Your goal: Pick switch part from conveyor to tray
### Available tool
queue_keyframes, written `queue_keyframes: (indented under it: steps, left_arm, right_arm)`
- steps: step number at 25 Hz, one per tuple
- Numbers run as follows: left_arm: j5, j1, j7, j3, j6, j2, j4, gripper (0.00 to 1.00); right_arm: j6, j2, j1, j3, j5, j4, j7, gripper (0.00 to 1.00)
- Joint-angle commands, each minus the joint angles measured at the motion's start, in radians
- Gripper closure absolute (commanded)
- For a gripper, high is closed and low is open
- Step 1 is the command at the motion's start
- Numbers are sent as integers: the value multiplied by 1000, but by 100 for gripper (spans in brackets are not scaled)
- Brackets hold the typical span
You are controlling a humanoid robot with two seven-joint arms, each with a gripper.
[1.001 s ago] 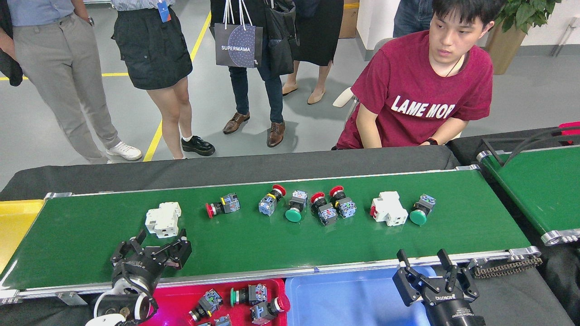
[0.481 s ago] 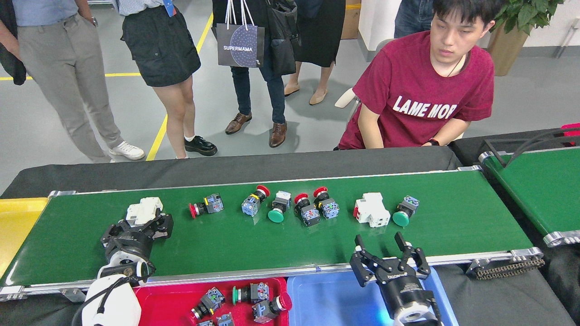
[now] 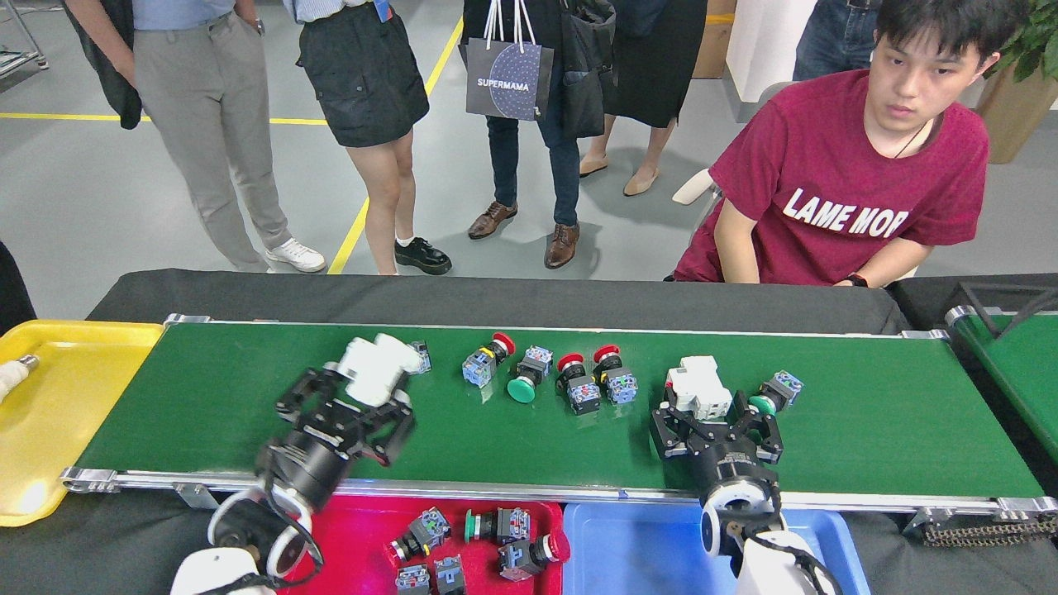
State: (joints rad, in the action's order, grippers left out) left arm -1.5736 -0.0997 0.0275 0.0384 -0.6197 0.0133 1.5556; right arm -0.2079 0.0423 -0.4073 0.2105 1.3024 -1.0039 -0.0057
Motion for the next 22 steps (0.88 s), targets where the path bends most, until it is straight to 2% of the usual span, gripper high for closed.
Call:
queue_keyframes:
  steps: [1, 3, 5, 7, 9, 12, 15, 18, 22]
  left_arm:
    - [4, 12, -3, 15, -29, 4, 41, 95]
    - [4, 12, -3, 12, -29, 5, 41, 95]
    - [7, 15, -3, 3, -29, 10, 43, 95]
    - [9, 14, -3, -9, -31, 16, 40, 95]
    - [12, 23, -3, -23, -35, 22, 49, 95]
    - [33, 49, -3, -31, -41, 39, 63, 95]
    - [44, 117, -3, -28, -80, 50, 133, 95]
    - [37, 190, -1, -6, -166, 25, 199, 94]
    - [9, 202, -1, 118, -166, 1, 202, 93]
  right_arm:
    - [2, -2, -25, 4, -2, 8, -7, 9]
    - [28, -19, -25, 30, -2, 10, 3, 22]
    - [117, -53, -24, 46, -17, 7, 10, 47]
    - [202, -67, -24, 43, -35, -4, 12, 63]
    - [220, -71, -22, 43, -55, -19, 10, 91]
    - [229, -76, -11, 39, -74, -96, 19, 92]
    - [265, -101, 12, 39, -117, -196, 56, 92]
    - [326, -131, 97, 39, -149, -367, 98, 92]
    - [479, -191, 248, 36, -204, -553, 138, 92]
